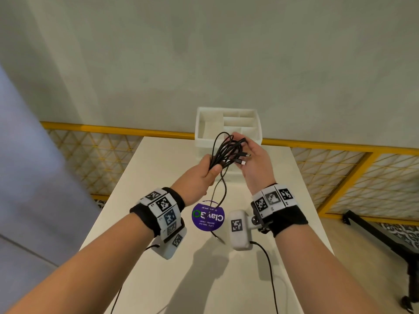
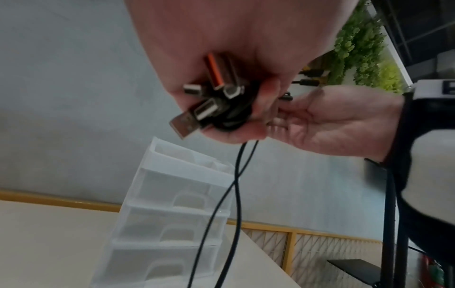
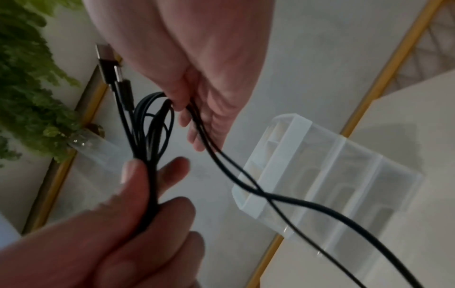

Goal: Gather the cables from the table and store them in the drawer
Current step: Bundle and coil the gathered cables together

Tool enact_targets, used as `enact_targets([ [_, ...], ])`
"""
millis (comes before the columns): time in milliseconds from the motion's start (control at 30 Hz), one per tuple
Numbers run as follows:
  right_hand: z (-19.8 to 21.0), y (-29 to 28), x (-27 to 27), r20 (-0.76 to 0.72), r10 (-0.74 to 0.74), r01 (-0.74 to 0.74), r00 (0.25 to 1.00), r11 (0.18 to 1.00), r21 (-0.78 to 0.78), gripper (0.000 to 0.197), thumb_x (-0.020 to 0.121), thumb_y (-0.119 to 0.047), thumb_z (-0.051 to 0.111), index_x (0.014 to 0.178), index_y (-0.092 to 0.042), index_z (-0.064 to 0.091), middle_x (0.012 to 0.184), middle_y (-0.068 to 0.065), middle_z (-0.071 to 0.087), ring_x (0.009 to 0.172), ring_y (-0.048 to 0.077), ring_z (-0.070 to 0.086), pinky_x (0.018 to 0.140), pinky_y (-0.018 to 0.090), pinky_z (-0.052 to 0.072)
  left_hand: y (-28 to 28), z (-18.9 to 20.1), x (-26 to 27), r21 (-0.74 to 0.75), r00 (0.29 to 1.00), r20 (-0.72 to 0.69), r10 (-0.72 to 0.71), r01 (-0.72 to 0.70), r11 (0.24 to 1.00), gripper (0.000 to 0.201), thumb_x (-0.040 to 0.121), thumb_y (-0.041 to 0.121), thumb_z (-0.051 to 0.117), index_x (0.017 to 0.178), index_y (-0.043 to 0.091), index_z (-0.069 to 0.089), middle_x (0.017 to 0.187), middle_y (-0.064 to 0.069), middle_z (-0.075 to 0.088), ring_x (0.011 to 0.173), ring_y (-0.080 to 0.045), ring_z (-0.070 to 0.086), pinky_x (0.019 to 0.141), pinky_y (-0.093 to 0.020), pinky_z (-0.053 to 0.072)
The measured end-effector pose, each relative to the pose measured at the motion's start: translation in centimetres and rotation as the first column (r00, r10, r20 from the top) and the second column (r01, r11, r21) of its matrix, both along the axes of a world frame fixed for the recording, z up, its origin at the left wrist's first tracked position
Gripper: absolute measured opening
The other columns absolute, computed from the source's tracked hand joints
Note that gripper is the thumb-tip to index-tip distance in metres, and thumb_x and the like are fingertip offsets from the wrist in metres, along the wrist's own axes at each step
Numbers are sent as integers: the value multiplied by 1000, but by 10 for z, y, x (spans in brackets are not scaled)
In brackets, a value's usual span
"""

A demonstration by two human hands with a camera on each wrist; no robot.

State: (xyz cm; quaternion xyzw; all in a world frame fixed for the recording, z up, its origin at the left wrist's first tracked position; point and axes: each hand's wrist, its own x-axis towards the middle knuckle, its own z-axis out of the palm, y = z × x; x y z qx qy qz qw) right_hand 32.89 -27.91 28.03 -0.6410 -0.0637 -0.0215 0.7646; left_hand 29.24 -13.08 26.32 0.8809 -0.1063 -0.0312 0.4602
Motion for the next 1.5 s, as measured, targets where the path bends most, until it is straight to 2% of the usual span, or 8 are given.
enact_targets([
  [167, -7, 2, 0, -14, 69, -70, 997, 996, -54, 39, 95, 8, 37, 100, -17, 67, 100, 3, 71, 92, 5, 67, 81, 16, 51, -4, 1, 4, 110, 999, 39, 16, -20, 994, 40, 98, 42, 30, 125, 16, 43, 69, 9, 47, 61, -10, 48, 60, -32, 41],
  [433, -17, -3, -2, -161, 233, -177, 959, 938, 298, 34, 91, -14, 36, 107, -4, 64, 119, 16, 63, 117, 29, 54, 115, 52, 28, -6, -4, 4, 33, 994, -8, 107, -107, 994, 32, 98, 43, 30, 77, 28, 49, 65, 4, 46, 58, -14, 45, 69, -39, 48],
  [500, -21, -1, -5, -174, 294, -208, 940, 897, 390, 33, 84, -19, 37, 103, -7, 60, 110, 13, 64, 111, 29, 53, 110, 48, 30, -5, -2, 5, -13, 988, -11, 155, -155, 988, 33, 97, 45, 29, 76, 28, 48, 64, 4, 47, 57, -16, 47, 66, -39, 49],
  [767, -3, 12, -5, -268, 136, -147, 954, 989, -23, 28, 78, -37, 74, 95, -15, 69, 92, 8, 78, 95, 30, 71, 60, 37, 46, -19, 2, -5, 234, 998, 31, -49, 40, 972, 30, 99, 40, 24, 95, 21, 47, 78, 11, 54, 73, -15, 53, 68, -31, 39],
  [967, 5, 2, 6, -167, 265, -294, 950, 938, -184, 34, 93, -44, 51, 85, -15, 67, 104, 8, 75, 99, 29, 70, 62, 41, 56, -10, 3, -1, 35, 990, 49, -134, 133, 991, 35, 100, 35, 29, 76, 22, 49, 82, 7, 49, 70, -7, 45, 61, -23, 36],
  [1100, 3, -3, 12, -68, 236, -245, 969, 903, -352, 35, 88, -58, 48, 83, -34, 73, 108, -1, 74, 103, 15, 68, 101, 45, 47, -12, 6, -3, -159, 993, -64, -97, 86, 984, 35, 100, 35, 28, 77, 19, 49, 71, 2, 59, 65, -5, 55, 50, -7, 37],
  [1300, -18, 11, -2, -170, 288, -312, 943, 940, -136, 83, 73, -82, 32, 116, -19, 64, 83, -6, 74, 84, 13, 69, 85, 33, 52, -12, 9, 4, -368, 994, -99, 44, -78, 927, 25, 99, 35, 33, 81, 21, 44, 60, 5, 40, 50, -13, 43, 59, -32, 48],
  [1500, -77, 31, -53, -290, 432, -478, 854, 872, -108, 29, 98, -34, 40, 100, -20, 65, 73, -3, 61, 71, 10, 65, 93, 36, 44, 10, 28, 20, -606, 971, -105, 216, -235, 760, 27, 100, 33, 33, 81, 18, 42, 59, 6, 39, 43, -7, 38, 47, -22, 45],
])
